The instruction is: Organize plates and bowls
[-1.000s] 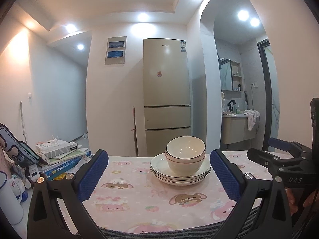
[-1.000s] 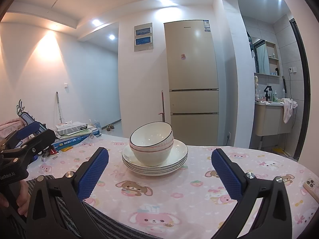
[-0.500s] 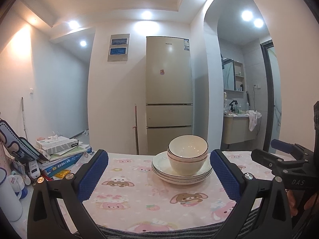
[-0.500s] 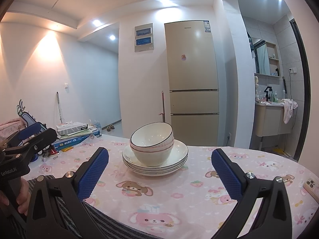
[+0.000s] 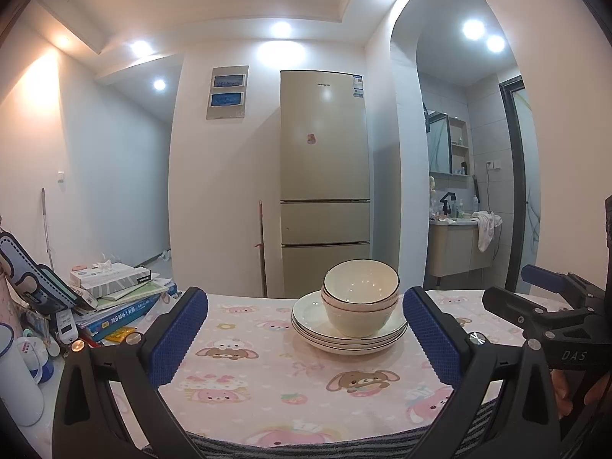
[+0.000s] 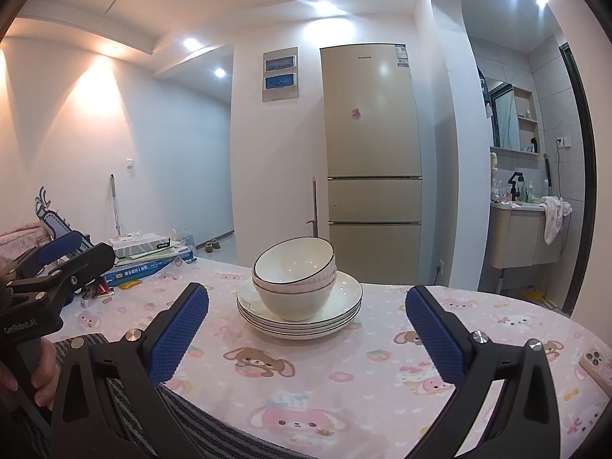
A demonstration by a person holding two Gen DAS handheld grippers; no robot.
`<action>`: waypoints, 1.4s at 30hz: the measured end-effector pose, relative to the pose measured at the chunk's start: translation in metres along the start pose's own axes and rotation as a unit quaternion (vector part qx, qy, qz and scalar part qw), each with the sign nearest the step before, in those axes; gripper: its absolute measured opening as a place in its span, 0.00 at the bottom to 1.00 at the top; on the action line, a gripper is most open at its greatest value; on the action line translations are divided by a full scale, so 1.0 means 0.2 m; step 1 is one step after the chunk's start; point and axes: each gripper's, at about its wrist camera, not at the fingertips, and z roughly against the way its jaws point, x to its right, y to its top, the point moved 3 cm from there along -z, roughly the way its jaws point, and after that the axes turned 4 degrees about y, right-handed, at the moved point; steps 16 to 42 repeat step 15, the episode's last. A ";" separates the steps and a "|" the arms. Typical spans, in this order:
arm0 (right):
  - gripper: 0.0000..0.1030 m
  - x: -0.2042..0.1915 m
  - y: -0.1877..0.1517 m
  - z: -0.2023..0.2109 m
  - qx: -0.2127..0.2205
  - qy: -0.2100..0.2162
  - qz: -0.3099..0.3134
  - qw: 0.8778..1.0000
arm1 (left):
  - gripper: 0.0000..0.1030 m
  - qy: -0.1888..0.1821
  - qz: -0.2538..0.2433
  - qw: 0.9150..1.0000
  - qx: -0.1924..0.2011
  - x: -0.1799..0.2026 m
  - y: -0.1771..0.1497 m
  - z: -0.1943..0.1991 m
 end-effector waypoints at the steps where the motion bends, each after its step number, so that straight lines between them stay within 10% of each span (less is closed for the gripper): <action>1: 1.00 0.00 0.00 0.00 0.001 0.000 0.001 1.000 | 1.00 0.000 0.000 1.000 0.000 0.00 0.00 0.00; 42: 1.00 -0.01 0.00 0.00 0.002 0.000 0.003 1.000 | 1.00 0.000 -0.002 1.000 0.000 0.01 0.00 0.00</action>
